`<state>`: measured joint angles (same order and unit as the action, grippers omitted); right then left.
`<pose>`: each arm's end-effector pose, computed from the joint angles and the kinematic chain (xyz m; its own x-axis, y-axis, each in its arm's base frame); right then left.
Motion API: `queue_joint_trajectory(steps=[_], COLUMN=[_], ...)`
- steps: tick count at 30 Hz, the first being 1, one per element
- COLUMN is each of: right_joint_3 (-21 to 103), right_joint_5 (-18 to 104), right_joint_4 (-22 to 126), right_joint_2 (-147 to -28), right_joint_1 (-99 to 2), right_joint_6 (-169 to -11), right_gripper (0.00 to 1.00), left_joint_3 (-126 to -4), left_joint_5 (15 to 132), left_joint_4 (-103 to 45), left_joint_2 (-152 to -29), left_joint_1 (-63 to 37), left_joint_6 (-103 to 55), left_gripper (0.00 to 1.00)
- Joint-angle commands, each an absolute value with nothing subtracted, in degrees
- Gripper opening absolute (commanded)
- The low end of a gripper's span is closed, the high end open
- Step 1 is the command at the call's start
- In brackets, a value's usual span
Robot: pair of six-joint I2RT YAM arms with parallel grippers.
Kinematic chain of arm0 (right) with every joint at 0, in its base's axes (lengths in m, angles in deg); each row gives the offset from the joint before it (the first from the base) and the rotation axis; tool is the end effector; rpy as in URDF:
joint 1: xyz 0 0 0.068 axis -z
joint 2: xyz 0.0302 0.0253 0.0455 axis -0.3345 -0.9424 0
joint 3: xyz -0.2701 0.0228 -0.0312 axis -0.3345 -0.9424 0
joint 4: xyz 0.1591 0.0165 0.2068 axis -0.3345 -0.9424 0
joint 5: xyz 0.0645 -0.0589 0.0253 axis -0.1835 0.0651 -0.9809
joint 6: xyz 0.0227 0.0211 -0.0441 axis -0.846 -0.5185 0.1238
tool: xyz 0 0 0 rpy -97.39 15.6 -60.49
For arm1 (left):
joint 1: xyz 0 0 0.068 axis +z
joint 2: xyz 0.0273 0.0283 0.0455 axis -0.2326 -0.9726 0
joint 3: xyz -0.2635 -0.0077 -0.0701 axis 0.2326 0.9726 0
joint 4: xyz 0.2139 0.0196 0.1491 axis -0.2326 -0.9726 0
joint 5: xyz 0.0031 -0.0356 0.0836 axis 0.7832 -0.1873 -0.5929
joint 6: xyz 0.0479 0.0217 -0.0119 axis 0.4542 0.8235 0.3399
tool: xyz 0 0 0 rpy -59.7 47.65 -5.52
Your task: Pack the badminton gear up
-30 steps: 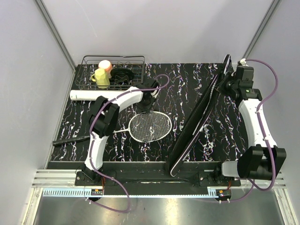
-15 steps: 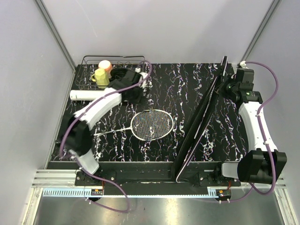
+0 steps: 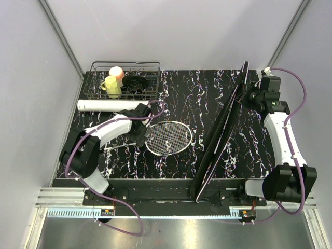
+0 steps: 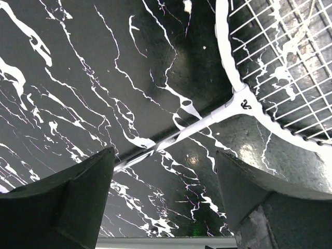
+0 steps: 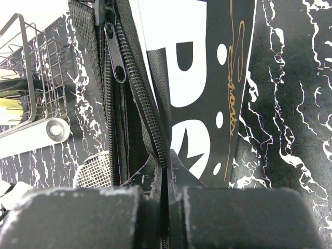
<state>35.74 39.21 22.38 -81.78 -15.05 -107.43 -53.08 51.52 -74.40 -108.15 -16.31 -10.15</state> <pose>0.2898 -0.0158 0.3458 -0.5535 0.4506 -0.7005 0.1600 0.8829 0.4415 0.2628 -0.1407 0.1904 -0.8215 0.5199 -0.2344 0.4702 0.8500 0.2374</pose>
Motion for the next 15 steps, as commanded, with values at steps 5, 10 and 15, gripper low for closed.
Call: queue_joint_trajectory(steps=[5, 10, 15], right_joint_3=[35.6, 34.8, 34.5], right_joint_5=[36.9, 37.2, 36.8], right_joint_4=[27.3, 27.8, 28.4], right_joint_2=[-80.7, -79.7, -80.2], right_joint_1=[-15.1, -15.1, -15.1], right_joint_6=[-107.6, -107.4, -107.7], right_gripper=[0.00, 0.00, 0.00], left_joint_3=[-57.6, -59.8, -63.3], left_joint_5=[53.7, 58.8, 63.3], left_joint_4=[-71.3, -71.2, -71.4], left_joint_2=[-116.4, -121.0, -122.7], left_joint_1=[-16.0, -15.6, -15.6], left_joint_6=[-4.5, -4.9, -7.8], left_gripper=[0.77, 0.65, 0.35])
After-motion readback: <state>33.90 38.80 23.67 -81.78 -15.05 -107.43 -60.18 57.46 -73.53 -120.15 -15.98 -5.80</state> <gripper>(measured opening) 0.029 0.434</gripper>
